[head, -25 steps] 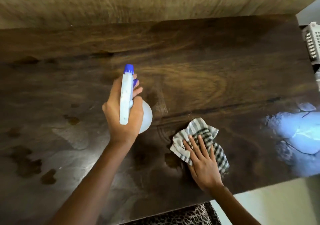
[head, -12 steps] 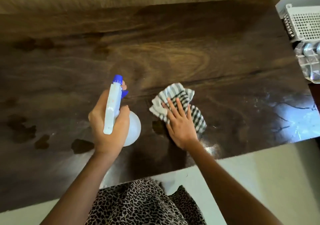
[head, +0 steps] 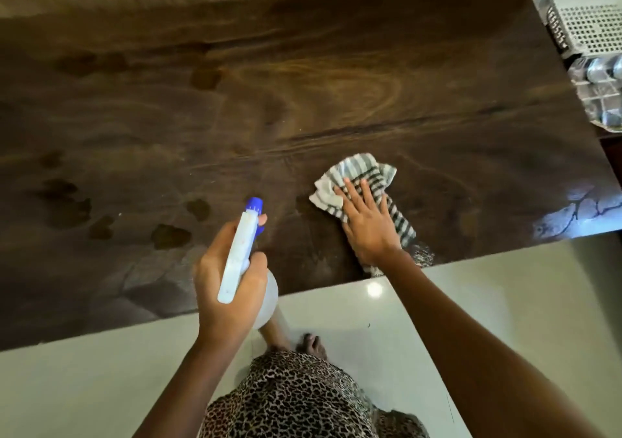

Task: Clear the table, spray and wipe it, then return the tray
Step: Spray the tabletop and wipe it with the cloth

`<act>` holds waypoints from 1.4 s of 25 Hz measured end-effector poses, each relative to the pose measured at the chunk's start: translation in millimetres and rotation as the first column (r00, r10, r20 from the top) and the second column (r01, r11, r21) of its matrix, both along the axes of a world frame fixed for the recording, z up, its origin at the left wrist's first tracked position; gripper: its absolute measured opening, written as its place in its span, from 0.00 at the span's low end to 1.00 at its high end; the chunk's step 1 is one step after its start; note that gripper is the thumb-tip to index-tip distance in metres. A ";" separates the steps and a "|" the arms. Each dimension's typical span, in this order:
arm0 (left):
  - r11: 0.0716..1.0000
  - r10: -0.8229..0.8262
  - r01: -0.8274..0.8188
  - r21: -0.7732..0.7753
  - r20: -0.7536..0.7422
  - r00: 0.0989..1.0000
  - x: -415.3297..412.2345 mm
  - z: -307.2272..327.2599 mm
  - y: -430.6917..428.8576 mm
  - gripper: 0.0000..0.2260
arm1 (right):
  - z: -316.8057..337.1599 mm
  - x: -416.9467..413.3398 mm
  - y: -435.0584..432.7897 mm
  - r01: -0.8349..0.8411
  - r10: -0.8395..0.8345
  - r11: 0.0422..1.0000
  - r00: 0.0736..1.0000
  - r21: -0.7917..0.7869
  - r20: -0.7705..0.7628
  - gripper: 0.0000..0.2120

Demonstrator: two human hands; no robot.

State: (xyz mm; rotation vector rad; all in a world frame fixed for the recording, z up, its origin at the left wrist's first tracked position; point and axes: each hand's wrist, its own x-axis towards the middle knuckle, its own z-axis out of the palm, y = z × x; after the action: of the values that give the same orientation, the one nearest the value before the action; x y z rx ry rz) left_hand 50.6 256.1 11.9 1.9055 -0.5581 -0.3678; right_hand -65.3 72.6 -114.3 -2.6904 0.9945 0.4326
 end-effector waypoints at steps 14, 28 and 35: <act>0.914 -0.133 0.199 0.353 -0.201 0.970 -11.7 -11.5 40.2 0.11 | 6.9 -137.5 112.1 0.005 -0.002 1.000 0.984 -0.019 0.178 0.26; 0.850 -0.160 0.245 0.466 -0.214 0.964 4.3 0.5 101.6 0.04 | 45.7 -66.9 157.8 0.272 -0.236 0.961 0.894 -0.043 0.381 0.27; 0.891 0.062 0.109 0.441 -0.357 0.932 37.9 11.7 124.6 0.08 | 46.5 -53.1 186.8 0.283 -0.255 0.959 0.885 -0.016 0.390 0.27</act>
State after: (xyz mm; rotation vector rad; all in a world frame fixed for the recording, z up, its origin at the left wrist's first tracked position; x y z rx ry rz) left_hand 88.5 380.8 23.7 2.2027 -0.2559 -0.9145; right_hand -118.4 259.3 -67.7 -2.4984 1.2494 -0.1867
